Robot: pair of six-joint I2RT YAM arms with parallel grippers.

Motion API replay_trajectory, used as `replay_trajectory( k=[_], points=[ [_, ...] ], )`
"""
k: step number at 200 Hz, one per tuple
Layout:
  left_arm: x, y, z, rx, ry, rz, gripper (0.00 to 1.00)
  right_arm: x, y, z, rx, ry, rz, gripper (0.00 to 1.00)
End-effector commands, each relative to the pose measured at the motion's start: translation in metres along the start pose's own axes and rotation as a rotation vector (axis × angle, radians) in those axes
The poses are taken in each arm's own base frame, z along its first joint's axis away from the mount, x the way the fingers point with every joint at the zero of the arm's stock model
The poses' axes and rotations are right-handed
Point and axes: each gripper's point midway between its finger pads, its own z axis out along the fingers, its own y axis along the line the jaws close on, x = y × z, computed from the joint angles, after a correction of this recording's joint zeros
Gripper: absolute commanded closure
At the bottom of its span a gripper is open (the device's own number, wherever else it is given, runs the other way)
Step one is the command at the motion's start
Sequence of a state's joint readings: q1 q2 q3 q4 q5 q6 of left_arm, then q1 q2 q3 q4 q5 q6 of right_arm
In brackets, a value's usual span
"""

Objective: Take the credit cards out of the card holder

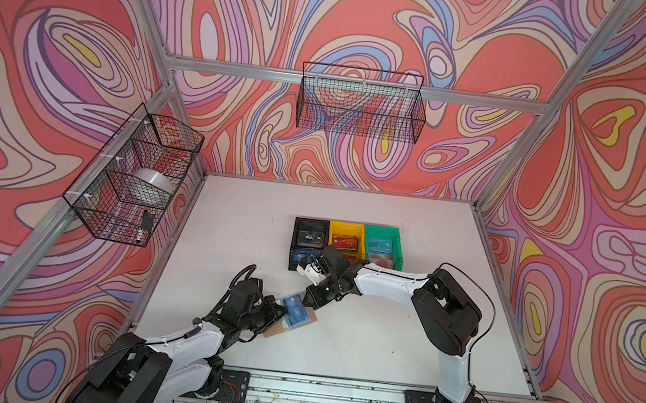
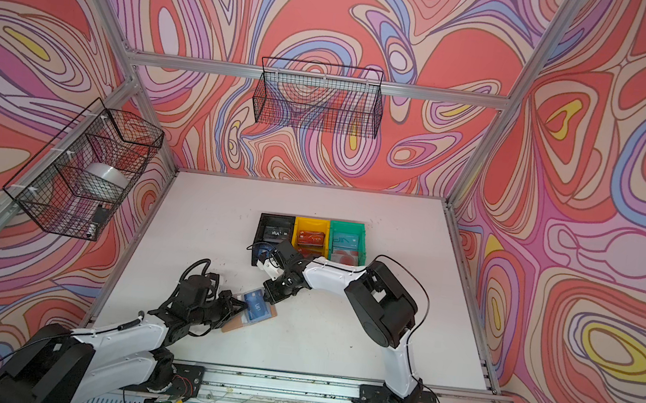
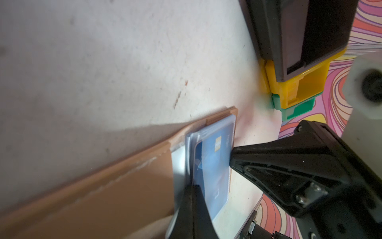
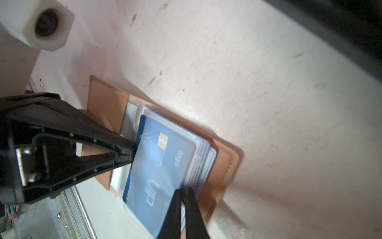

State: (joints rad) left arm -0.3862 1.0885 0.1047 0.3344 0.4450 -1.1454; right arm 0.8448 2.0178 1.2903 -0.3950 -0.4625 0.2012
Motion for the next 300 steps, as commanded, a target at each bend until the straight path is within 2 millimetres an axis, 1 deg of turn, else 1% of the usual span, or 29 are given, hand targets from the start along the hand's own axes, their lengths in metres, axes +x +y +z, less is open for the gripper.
replay_trajectory(
  k=[1,22,37,57,70,130,242,266,300],
  points=[
    [-0.001,-0.004,0.002,0.002,0.002,0.002,0.97,0.030,-0.012,0.023,0.030,0.099,0.030,0.91],
    [-0.001,-0.004,0.002,0.004,0.005,0.003,0.95,0.031,-0.012,0.024,0.031,0.101,0.031,0.91],
    [-0.001,-0.005,0.002,0.005,0.003,0.003,0.88,0.031,-0.013,0.024,0.031,0.100,0.031,0.91],
    [-0.001,-0.007,0.002,0.013,0.006,0.006,0.87,0.031,-0.012,0.025,0.028,0.102,0.031,0.91],
    [-0.001,-0.008,0.002,0.015,0.007,0.008,0.84,0.030,-0.012,0.024,0.026,0.100,0.031,0.91],
    [-0.001,-0.005,0.003,0.006,0.007,0.004,0.83,0.031,-0.012,0.025,0.026,0.104,0.033,0.91],
    [-0.001,-0.004,0.005,0.004,0.010,0.002,0.89,0.031,-0.008,0.026,0.003,0.111,0.030,0.91],
    [0.000,-0.003,0.004,-0.001,0.014,0.004,0.95,0.030,-0.008,0.026,0.004,0.111,0.030,0.91],
    [0.002,0.003,0.002,-0.026,0.016,0.008,1.00,0.031,-0.009,0.026,0.004,0.115,0.035,0.91]
  ],
)
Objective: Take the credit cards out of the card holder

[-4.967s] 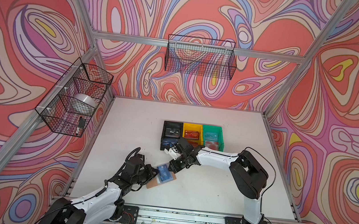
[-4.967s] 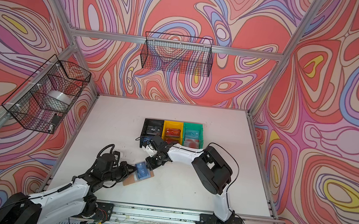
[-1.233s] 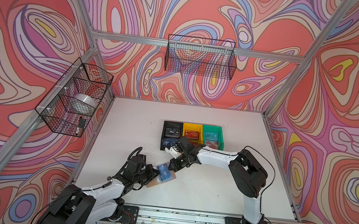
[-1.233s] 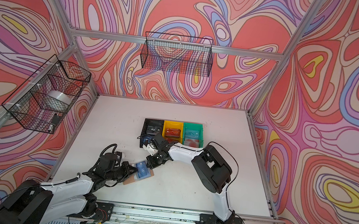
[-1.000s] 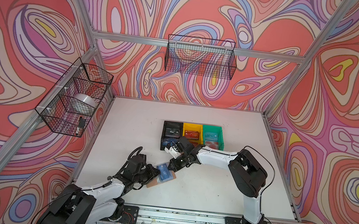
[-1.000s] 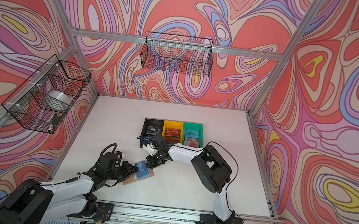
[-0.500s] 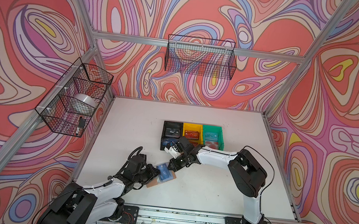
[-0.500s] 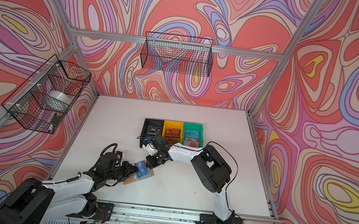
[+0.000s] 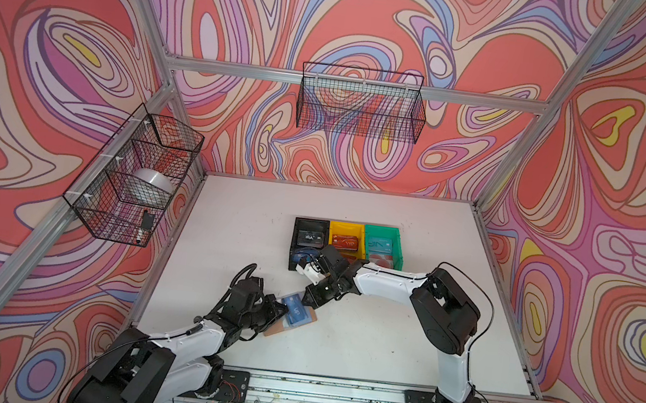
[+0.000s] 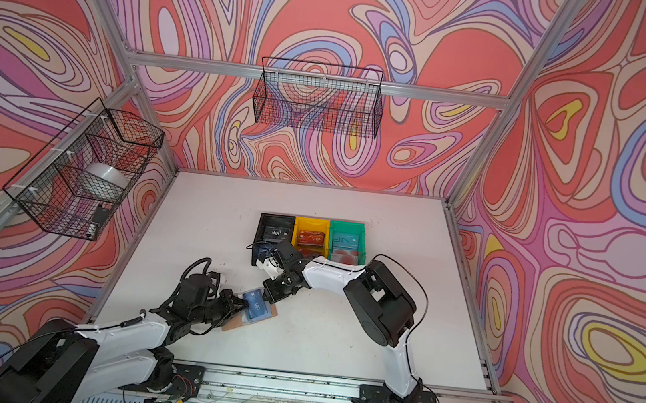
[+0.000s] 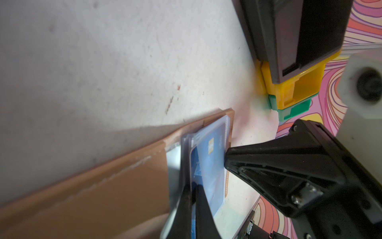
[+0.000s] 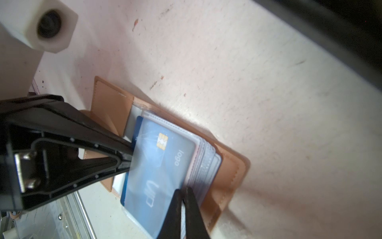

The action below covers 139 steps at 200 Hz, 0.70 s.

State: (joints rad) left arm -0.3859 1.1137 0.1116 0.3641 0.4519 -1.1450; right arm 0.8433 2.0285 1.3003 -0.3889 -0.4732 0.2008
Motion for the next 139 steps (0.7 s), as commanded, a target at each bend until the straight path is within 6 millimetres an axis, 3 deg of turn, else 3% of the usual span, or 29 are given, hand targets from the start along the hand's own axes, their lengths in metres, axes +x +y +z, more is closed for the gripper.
replay_trajectory(
  k=[1,91,139],
  points=[
    [0.004,0.008,0.000,-0.040,0.014,0.003,1.00,0.035,-0.010,0.024,0.016,0.119,0.038,0.91],
    [0.003,0.028,-0.023,-0.117,-0.021,-0.007,1.00,0.037,-0.011,0.025,0.020,0.126,0.041,0.91],
    [0.005,0.035,-0.023,-0.135,-0.019,-0.016,1.00,0.033,-0.007,0.022,0.008,0.117,0.026,0.91]
  ],
)
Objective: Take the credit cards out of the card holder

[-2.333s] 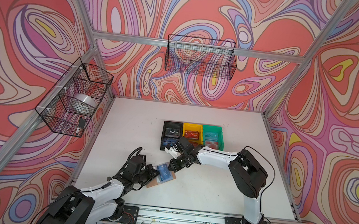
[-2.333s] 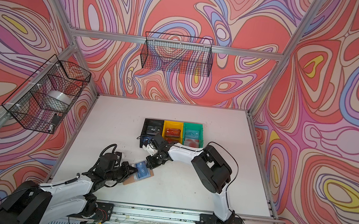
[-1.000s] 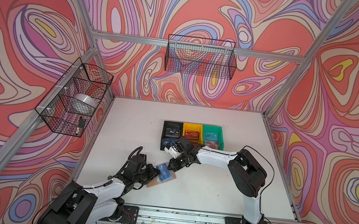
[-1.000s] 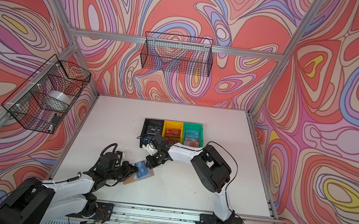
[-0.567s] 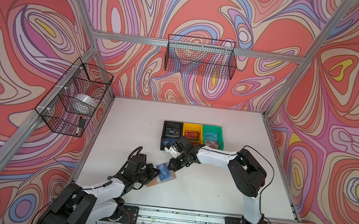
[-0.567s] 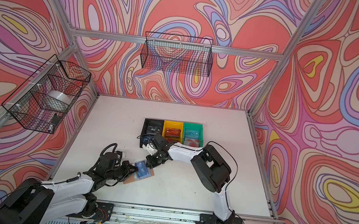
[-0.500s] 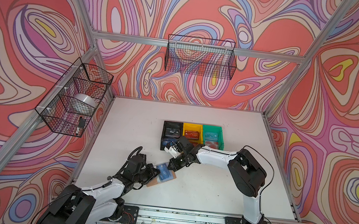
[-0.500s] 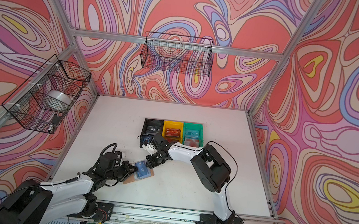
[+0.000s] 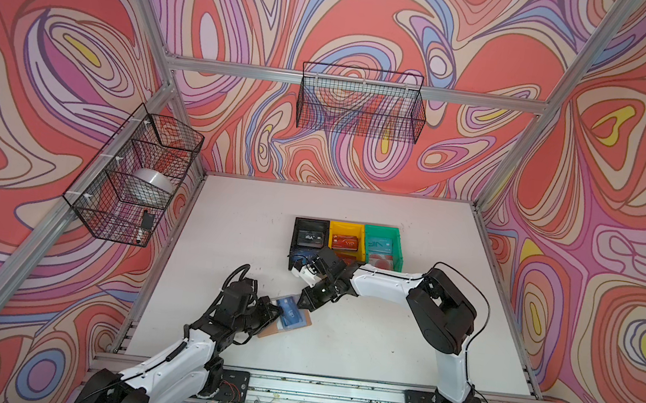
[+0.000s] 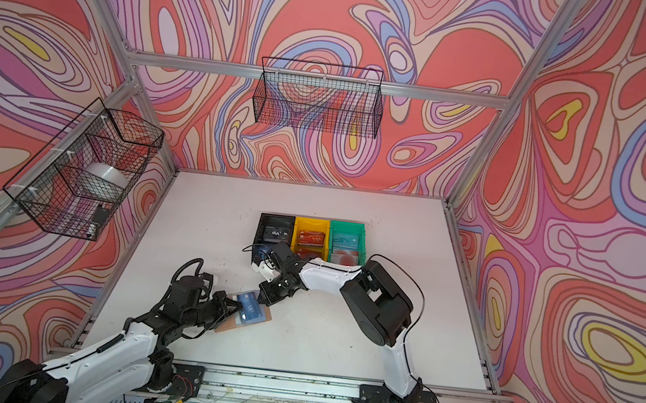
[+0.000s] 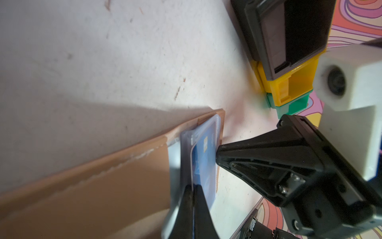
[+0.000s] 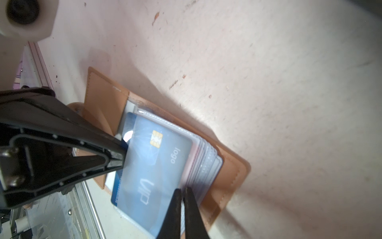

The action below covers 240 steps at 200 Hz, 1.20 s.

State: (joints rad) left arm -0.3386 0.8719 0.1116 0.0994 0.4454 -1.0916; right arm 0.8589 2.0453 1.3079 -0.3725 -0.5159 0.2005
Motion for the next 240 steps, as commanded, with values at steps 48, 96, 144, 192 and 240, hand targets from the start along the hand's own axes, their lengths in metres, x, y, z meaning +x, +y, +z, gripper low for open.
replay_trajectory(
  k=[48,96,144,192,240],
  points=[
    [0.008,0.027,0.004,-0.095,0.035,-0.031,0.96,0.028,-0.014,0.009,0.048,0.097,0.033,0.91],
    [0.007,0.026,0.004,-0.088,0.031,-0.033,0.93,0.030,-0.015,0.012,0.041,0.101,0.040,0.91],
    [0.007,0.025,0.005,-0.085,0.030,-0.033,0.92,0.030,-0.015,0.013,0.037,0.103,0.041,0.90],
    [0.008,0.029,0.005,-0.098,0.036,-0.030,1.00,0.032,-0.016,0.014,0.038,0.104,0.044,0.90],
    [0.012,0.036,0.001,-0.137,0.056,-0.011,0.90,0.034,-0.016,0.015,0.035,0.108,0.050,0.91]
  ],
)
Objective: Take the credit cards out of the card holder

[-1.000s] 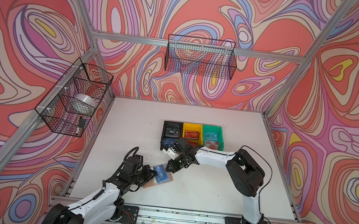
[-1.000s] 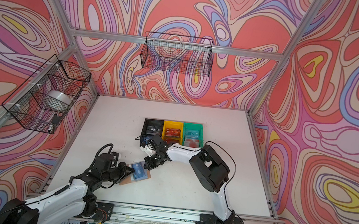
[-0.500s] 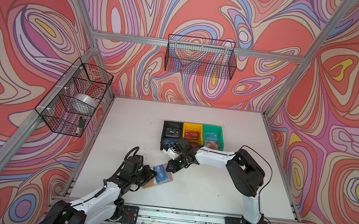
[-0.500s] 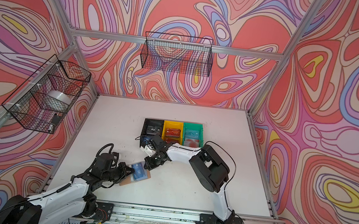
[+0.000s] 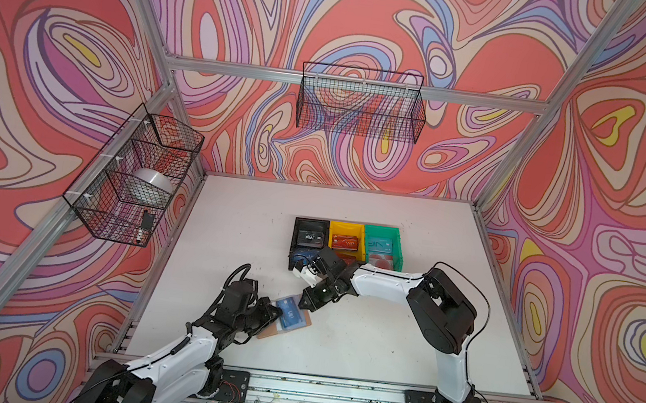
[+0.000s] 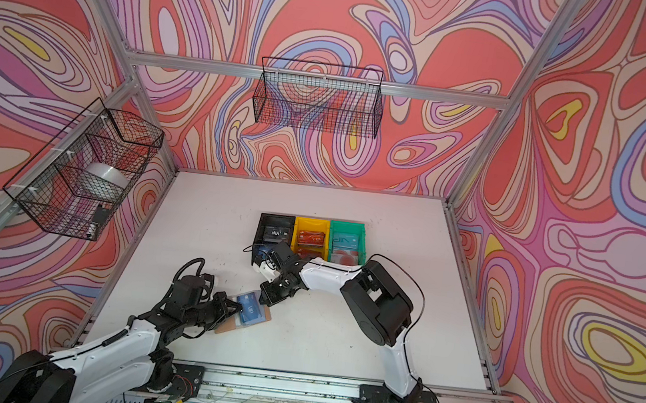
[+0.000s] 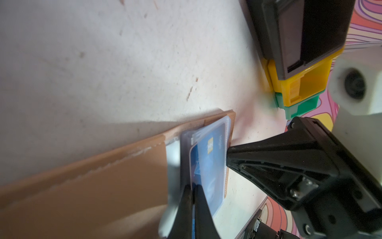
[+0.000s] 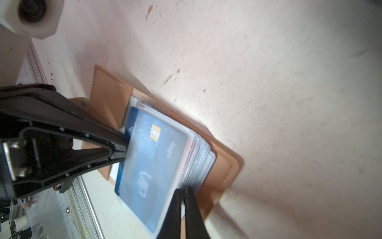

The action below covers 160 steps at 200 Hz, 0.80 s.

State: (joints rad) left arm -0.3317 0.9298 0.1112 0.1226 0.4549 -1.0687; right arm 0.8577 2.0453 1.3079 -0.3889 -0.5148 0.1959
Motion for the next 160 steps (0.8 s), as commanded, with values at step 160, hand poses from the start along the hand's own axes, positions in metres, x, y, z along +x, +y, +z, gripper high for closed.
replay_trajectory(
  k=[160],
  points=[
    [0.011,0.041,-0.013,-0.158,0.042,-0.013,1.00,0.031,-0.022,0.013,0.047,0.104,0.047,0.91]
  ],
)
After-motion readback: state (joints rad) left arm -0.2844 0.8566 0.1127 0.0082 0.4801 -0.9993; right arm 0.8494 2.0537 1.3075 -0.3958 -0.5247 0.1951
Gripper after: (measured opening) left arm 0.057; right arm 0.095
